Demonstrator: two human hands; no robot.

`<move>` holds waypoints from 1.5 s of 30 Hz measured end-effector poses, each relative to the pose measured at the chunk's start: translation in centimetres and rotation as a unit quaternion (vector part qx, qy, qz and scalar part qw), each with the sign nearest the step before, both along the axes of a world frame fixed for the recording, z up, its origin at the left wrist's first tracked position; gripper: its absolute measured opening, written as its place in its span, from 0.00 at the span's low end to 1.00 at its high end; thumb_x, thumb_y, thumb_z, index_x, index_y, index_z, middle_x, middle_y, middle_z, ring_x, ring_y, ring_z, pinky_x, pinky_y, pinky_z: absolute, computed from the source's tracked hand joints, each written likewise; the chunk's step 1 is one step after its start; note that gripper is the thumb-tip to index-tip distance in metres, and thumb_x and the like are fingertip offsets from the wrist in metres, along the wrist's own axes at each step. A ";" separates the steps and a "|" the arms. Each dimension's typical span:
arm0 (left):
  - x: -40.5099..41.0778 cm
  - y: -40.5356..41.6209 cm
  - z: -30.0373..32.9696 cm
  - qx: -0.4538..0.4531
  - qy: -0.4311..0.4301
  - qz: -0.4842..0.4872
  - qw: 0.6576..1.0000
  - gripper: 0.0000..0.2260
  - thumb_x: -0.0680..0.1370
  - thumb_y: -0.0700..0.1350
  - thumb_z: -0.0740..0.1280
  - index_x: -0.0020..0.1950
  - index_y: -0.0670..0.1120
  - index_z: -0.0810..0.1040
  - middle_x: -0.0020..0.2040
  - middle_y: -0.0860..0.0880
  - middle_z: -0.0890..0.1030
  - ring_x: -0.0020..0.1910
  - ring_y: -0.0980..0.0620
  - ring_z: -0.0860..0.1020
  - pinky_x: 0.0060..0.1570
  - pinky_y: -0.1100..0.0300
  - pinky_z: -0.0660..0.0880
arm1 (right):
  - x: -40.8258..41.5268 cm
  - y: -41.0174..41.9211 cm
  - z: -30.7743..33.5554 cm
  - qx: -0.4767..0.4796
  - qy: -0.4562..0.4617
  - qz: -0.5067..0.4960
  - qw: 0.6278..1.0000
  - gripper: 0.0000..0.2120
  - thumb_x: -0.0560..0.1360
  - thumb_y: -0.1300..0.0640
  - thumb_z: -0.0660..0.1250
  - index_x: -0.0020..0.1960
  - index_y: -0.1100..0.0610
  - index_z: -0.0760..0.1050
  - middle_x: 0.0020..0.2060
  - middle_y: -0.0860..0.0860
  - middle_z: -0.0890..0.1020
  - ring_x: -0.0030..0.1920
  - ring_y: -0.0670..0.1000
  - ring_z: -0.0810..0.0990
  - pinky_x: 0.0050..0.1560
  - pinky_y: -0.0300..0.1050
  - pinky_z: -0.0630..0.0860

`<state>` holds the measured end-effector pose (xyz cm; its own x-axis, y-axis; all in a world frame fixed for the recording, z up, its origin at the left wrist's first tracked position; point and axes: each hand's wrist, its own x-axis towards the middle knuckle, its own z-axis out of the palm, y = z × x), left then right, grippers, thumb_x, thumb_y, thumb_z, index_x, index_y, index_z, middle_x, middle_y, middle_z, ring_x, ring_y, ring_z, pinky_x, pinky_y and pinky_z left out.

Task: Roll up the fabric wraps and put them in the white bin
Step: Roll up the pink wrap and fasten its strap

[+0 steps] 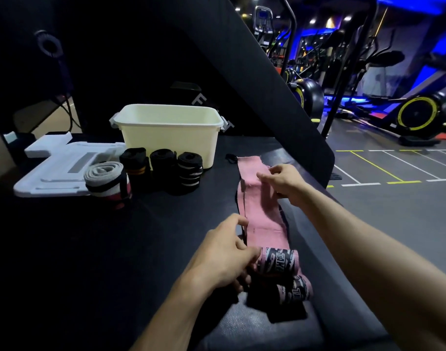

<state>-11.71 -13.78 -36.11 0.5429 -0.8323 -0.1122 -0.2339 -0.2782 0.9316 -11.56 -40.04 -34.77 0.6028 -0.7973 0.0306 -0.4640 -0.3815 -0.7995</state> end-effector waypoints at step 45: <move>-3.9 2.0 -0.4 -0.269 -0.057 0.054 0.960 0.21 0.72 0.31 0.77 0.59 0.52 0.80 0.54 0.53 0.85 0.39 0.57 0.78 0.45 0.55 0.78 | -20.8 18.8 -3.5 0.002 -0.224 0.183 0.957 0.08 0.73 0.53 0.78 0.52 0.50 0.85 0.37 0.50 0.84 0.36 0.53 0.79 0.41 0.56 0.76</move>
<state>-15.58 -11.79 -36.52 0.6125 -0.6916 0.3828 -0.3390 0.2077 0.9176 -32.34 -21.19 -38.28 0.7693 -0.5353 0.3488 0.0894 -0.4503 -0.8884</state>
